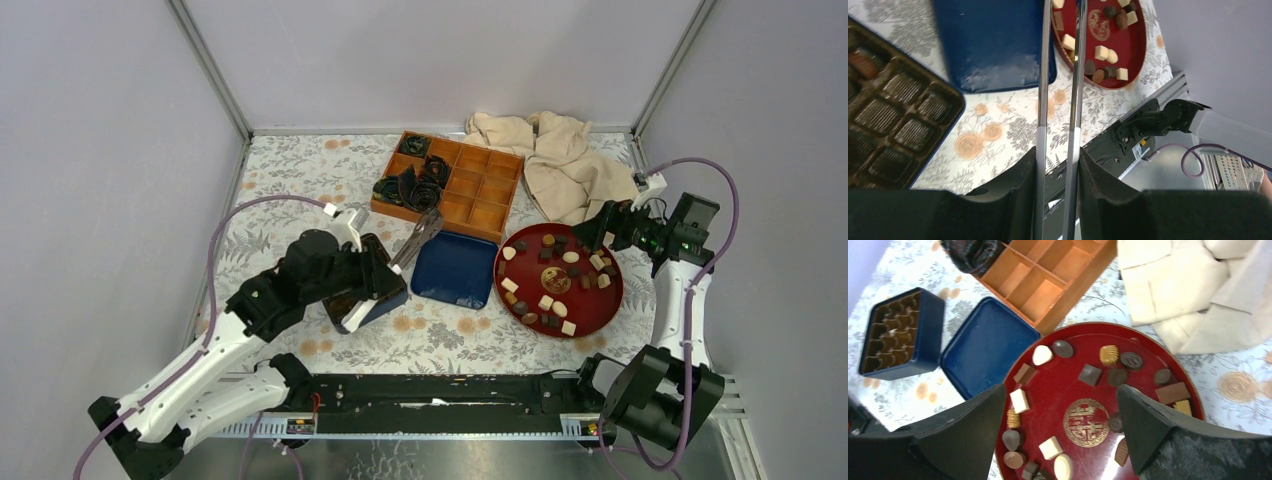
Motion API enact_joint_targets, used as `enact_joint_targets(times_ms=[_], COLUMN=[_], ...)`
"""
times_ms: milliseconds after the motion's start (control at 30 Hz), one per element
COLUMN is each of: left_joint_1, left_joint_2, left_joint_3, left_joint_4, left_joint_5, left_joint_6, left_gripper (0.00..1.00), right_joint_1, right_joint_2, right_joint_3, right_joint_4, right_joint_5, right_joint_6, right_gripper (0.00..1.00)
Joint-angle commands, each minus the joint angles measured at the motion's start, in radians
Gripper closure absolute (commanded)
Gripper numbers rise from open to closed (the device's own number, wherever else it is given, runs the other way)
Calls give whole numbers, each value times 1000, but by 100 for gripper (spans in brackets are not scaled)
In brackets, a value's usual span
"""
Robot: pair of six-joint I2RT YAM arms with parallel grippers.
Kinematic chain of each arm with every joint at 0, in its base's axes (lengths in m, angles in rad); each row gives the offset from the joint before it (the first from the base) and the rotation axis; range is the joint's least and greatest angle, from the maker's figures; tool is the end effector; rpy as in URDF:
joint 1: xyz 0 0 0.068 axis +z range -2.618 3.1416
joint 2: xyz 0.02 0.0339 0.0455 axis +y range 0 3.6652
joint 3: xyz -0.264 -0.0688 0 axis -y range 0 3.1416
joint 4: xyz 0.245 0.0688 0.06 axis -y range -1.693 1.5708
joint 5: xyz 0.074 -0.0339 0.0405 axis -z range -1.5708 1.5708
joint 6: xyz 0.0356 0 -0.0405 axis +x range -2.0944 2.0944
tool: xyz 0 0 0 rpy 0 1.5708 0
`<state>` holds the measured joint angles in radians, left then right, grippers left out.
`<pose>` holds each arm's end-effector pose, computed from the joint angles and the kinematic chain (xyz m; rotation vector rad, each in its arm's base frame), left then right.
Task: Pack the chocolate
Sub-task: Move the plate to the center of the board.
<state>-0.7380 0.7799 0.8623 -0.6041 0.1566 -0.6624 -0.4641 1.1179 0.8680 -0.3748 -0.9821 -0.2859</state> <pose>0.1192 -0.1159 0.3247 0.1869 2.2425 -0.9730 0.2214 -0.0777 0.2936 -0.3444 1.9142 0.5818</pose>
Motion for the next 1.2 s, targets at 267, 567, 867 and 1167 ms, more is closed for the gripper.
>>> enact_joint_targets(times_ms=[267,567,867,1167], left_joint_1=[-255,-342,-351,-351], left_joint_2=[145,282,288,272], left_joint_3=[-80,-103,-123,-140], left_joint_4=[397,479,471,460], left_joint_5=[-90,-113,-139,-153], left_joint_6=[56,80,117,137], left_gripper=[63,63,63,63], right_joint_1=[-5,-26,-73,-74], right_joint_2=[-17,96,322,542], right_joint_3=[-35,-7,142,309], right_joint_4=[-1,-123,-180,-227], right_joint_5=[305,444,462,402], right_joint_6=[-153,-289,-422,-493], right_gripper=[10,16,52,59])
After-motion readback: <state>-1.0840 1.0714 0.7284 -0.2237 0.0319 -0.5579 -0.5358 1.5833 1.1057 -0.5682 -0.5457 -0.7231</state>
